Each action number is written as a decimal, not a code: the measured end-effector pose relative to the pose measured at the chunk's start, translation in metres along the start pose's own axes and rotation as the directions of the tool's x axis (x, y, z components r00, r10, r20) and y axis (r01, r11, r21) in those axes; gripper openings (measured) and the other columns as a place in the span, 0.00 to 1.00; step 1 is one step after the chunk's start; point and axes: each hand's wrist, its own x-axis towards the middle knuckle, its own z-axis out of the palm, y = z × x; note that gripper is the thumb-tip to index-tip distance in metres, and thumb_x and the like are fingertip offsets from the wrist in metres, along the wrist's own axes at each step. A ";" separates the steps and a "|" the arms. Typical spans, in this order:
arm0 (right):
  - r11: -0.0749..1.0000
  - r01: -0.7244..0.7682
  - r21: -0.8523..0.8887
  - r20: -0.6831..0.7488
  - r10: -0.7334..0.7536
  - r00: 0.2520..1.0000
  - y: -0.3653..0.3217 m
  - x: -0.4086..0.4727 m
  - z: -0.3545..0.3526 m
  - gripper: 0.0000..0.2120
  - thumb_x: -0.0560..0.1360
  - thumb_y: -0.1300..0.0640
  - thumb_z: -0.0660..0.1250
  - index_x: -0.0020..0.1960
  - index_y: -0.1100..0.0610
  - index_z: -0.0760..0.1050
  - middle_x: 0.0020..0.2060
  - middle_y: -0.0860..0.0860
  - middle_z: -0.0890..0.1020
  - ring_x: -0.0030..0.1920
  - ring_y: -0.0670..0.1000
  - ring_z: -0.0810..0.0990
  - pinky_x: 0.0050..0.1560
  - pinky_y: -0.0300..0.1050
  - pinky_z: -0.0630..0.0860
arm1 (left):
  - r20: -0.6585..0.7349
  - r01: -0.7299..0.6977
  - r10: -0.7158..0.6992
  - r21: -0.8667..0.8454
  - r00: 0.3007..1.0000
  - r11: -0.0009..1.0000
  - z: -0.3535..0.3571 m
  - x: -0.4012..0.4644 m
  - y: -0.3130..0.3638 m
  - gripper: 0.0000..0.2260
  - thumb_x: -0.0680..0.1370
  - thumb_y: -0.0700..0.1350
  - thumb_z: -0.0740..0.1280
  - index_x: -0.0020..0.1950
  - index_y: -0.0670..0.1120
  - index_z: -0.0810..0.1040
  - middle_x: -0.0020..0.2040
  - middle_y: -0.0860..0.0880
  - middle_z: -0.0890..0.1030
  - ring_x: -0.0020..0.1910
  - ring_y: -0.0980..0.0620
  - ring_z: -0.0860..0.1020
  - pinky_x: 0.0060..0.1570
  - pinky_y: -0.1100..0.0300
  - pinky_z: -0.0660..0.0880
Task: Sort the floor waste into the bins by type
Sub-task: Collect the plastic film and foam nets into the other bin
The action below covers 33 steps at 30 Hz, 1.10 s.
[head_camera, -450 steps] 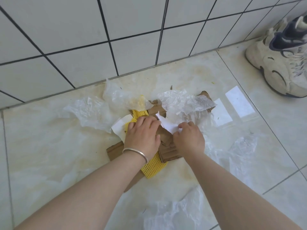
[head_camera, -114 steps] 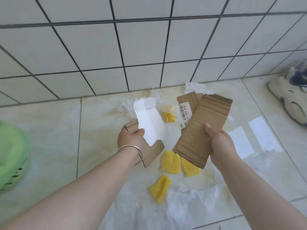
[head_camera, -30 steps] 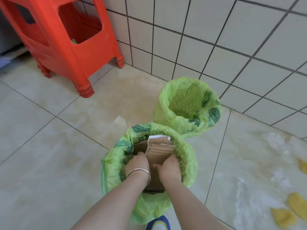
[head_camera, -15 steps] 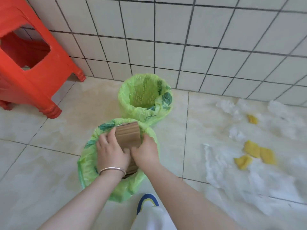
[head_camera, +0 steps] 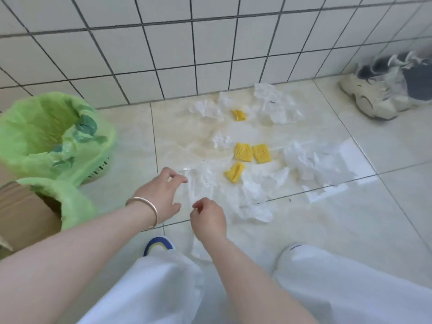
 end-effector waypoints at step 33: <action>0.618 -0.198 -0.761 -0.084 0.208 0.975 0.145 0.173 -0.075 0.54 0.67 0.38 0.70 0.75 0.42 0.32 0.75 0.56 0.32 0.75 0.66 0.39 0.68 0.70 0.58 | 0.412 -0.193 0.045 0.324 0.910 0.926 0.170 0.137 0.022 0.47 0.67 0.60 0.71 0.73 0.65 0.40 0.76 0.47 0.33 0.74 0.34 0.36 0.66 0.40 0.63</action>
